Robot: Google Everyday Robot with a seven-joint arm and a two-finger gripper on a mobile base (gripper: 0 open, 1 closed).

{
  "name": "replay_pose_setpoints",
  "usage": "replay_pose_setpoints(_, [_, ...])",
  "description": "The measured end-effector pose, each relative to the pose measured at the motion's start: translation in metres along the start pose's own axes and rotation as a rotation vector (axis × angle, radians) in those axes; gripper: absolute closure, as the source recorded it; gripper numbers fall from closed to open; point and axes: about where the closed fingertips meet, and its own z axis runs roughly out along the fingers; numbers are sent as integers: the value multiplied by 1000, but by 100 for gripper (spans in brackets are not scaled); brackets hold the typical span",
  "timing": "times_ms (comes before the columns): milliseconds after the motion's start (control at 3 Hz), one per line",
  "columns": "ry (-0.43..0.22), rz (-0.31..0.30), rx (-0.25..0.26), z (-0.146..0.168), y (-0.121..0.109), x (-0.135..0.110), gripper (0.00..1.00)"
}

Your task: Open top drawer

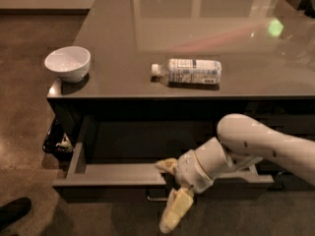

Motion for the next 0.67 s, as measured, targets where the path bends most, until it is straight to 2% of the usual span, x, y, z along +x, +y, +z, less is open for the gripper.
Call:
replay_pose_setpoints(333, [-9, 17, 9, 3, 30, 0, 0])
replay_pose_setpoints(667, [-3, 52, 1, 7, 50, 12, 0])
